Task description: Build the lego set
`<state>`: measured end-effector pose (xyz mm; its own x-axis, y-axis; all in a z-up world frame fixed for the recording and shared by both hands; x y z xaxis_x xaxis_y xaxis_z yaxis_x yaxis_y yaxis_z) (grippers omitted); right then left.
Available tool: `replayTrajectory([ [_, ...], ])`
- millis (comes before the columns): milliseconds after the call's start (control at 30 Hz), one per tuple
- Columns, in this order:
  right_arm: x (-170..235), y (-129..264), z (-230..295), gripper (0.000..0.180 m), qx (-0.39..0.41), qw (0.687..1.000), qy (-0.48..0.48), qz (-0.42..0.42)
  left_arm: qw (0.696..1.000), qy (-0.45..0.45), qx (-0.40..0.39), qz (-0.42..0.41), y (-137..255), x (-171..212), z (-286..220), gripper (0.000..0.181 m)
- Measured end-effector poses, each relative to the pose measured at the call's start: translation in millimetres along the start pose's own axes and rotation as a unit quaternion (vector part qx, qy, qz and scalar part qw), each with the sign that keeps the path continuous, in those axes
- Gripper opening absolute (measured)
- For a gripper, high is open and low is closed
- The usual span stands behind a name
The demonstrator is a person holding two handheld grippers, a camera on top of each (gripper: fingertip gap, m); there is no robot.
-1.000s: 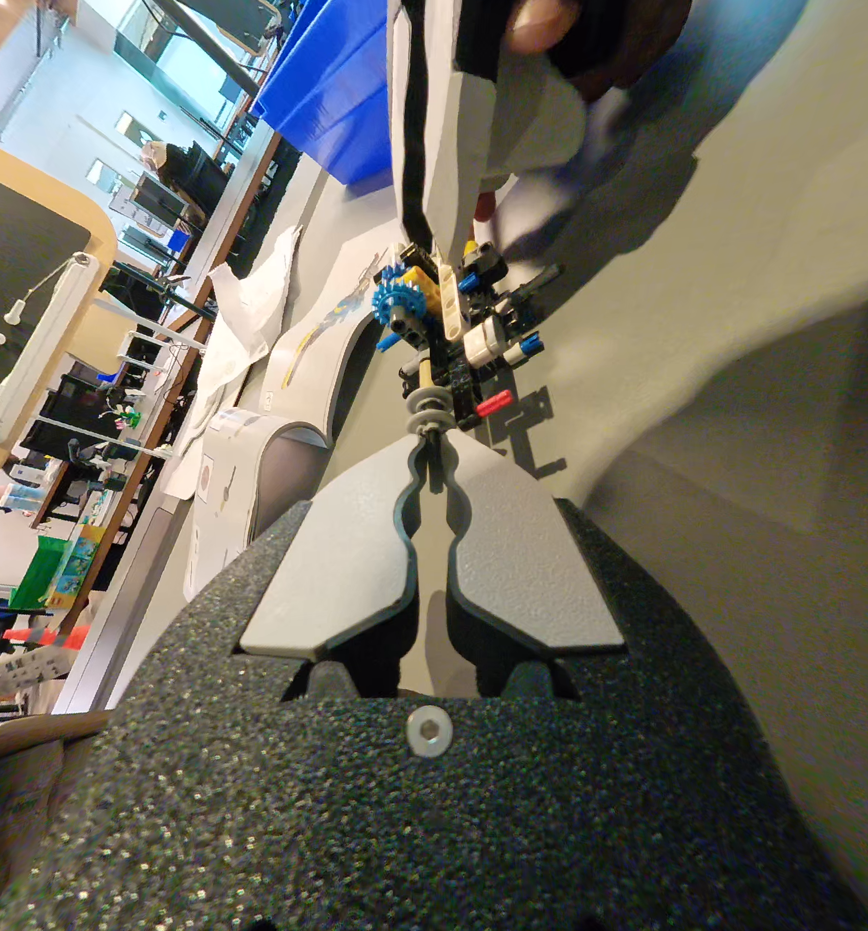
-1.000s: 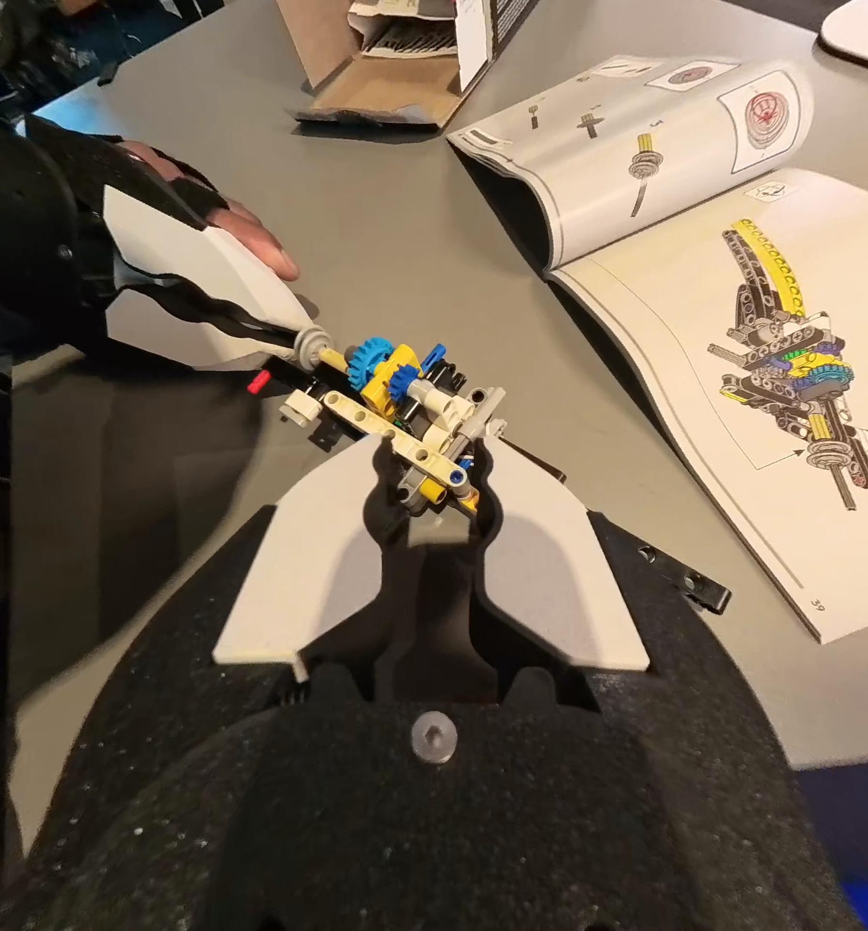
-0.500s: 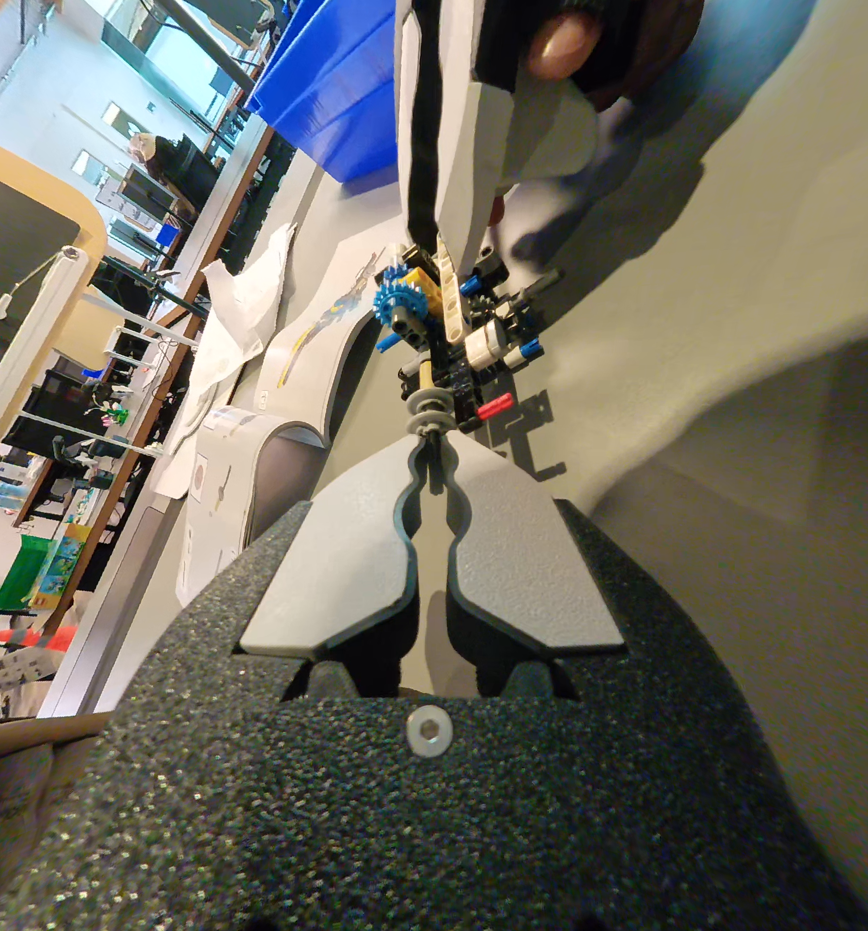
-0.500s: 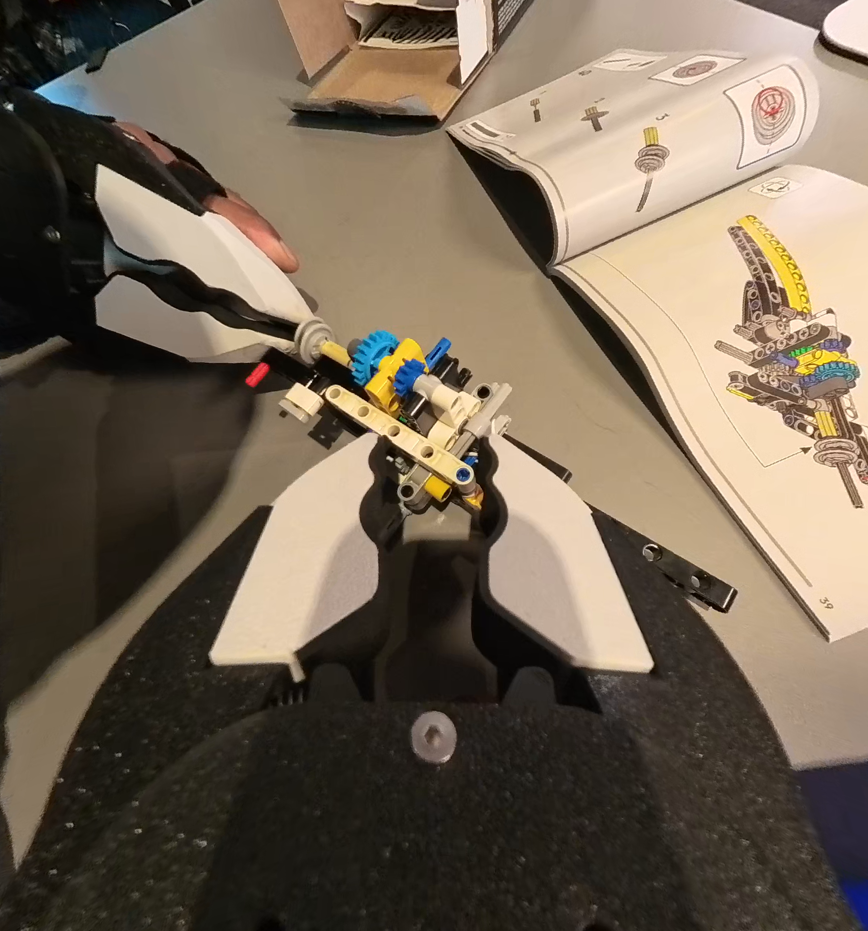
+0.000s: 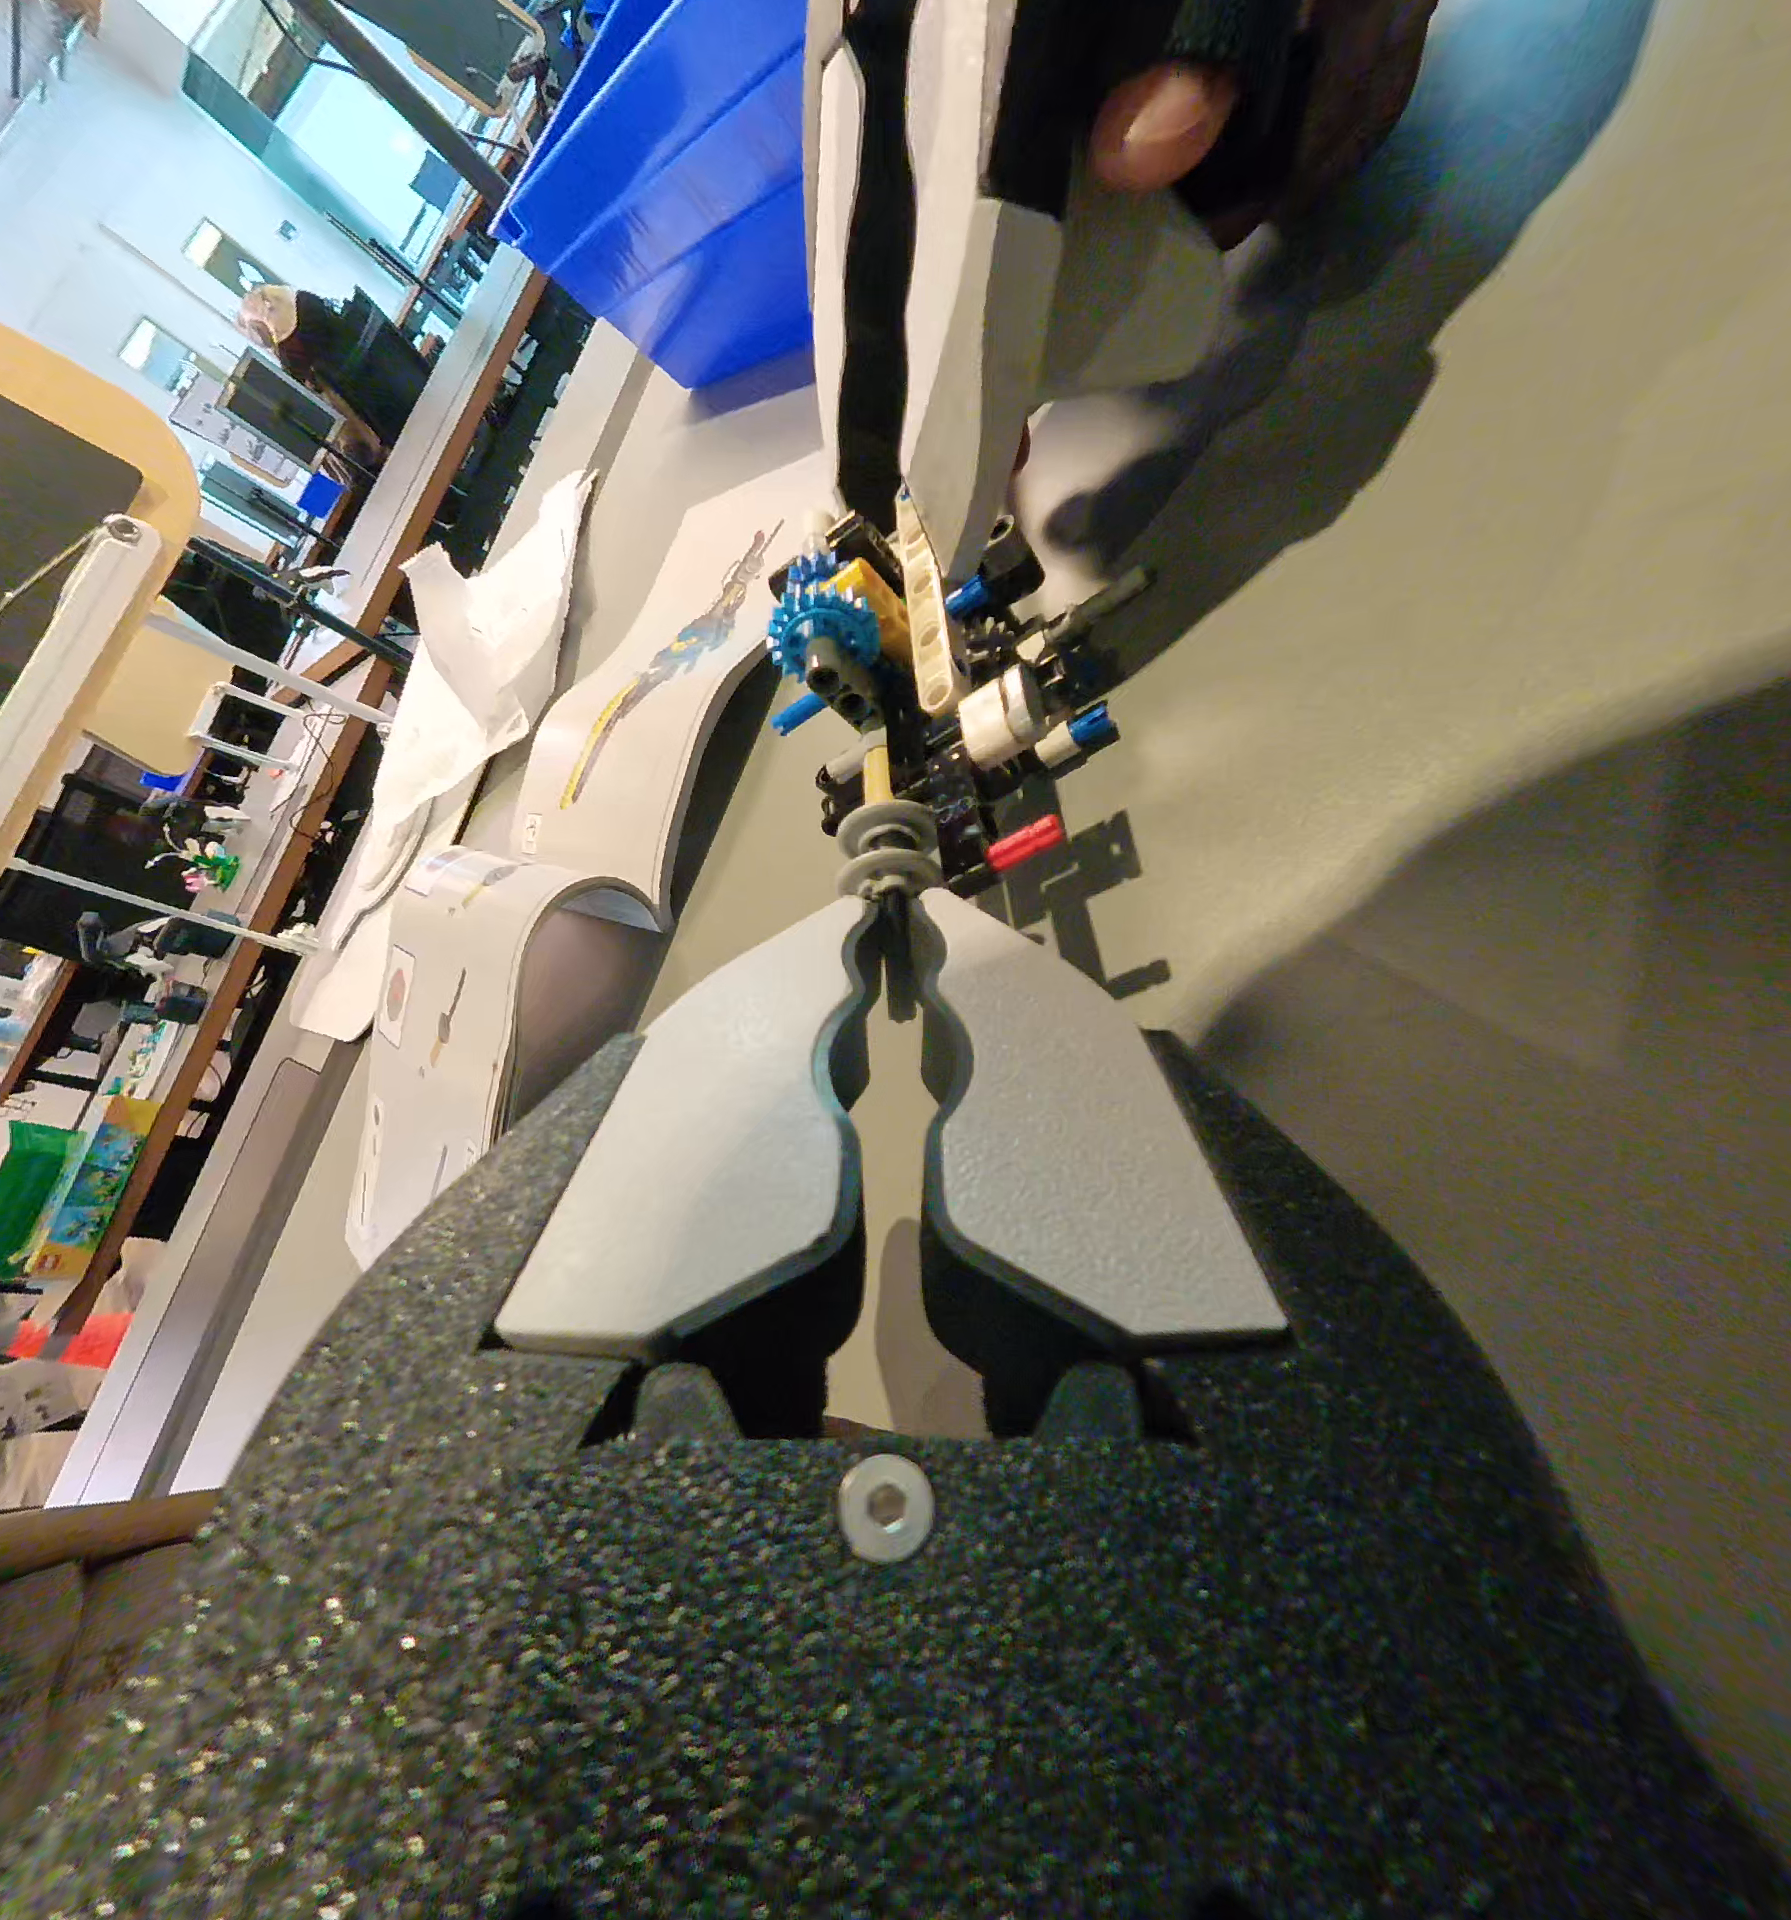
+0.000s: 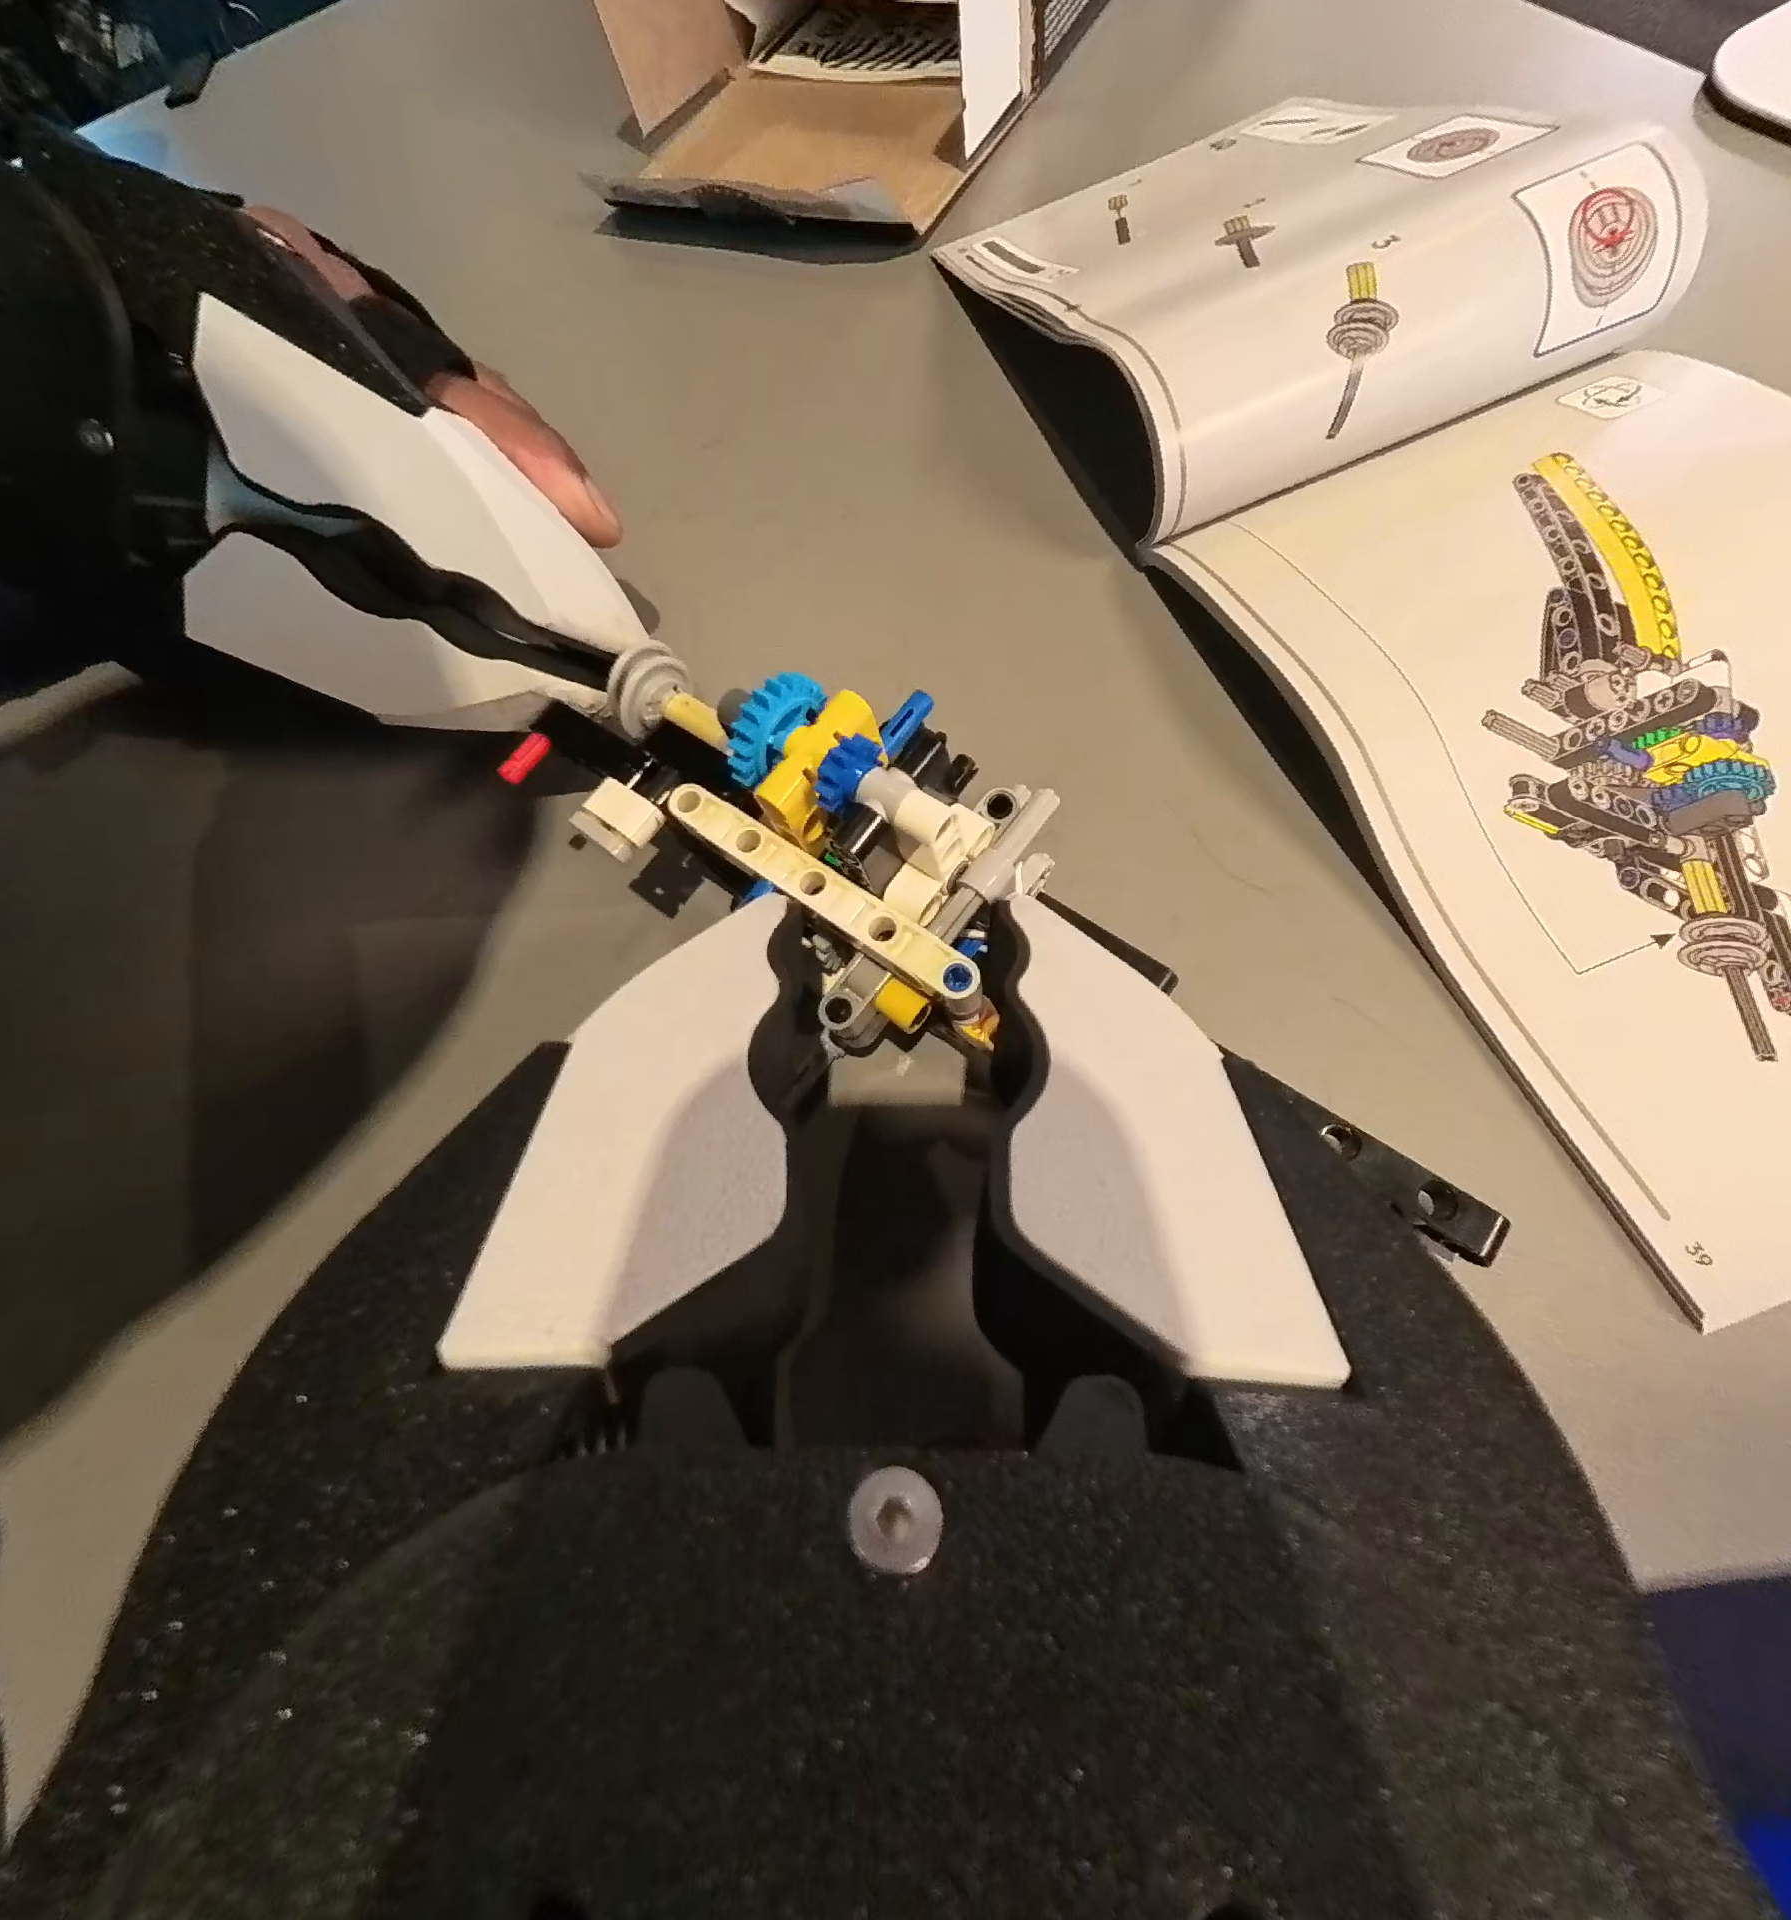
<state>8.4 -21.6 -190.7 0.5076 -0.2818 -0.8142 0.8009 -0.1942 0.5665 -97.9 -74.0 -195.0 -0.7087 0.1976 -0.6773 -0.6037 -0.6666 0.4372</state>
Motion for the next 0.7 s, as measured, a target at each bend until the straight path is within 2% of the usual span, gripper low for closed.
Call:
replayTrajectory([
  [700,0.5,-1.2,1.8,0.036,0.011,1.0,0.007,0.004,1.0,0.002,0.008,0.002,-0.3,-0.4,0.8,0.004],
])
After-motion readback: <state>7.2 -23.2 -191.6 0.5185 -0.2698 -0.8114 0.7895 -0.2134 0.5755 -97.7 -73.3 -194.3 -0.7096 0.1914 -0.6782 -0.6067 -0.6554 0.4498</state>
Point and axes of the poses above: each gripper's, where its closed fingertips meet, y back along the fingers, x out of its underside, z = x × y across the jaws, the point moved 3 cm from there along y, back along the fingers, and after that the axes turned 4 degrees about x, right-handed, at the moved point
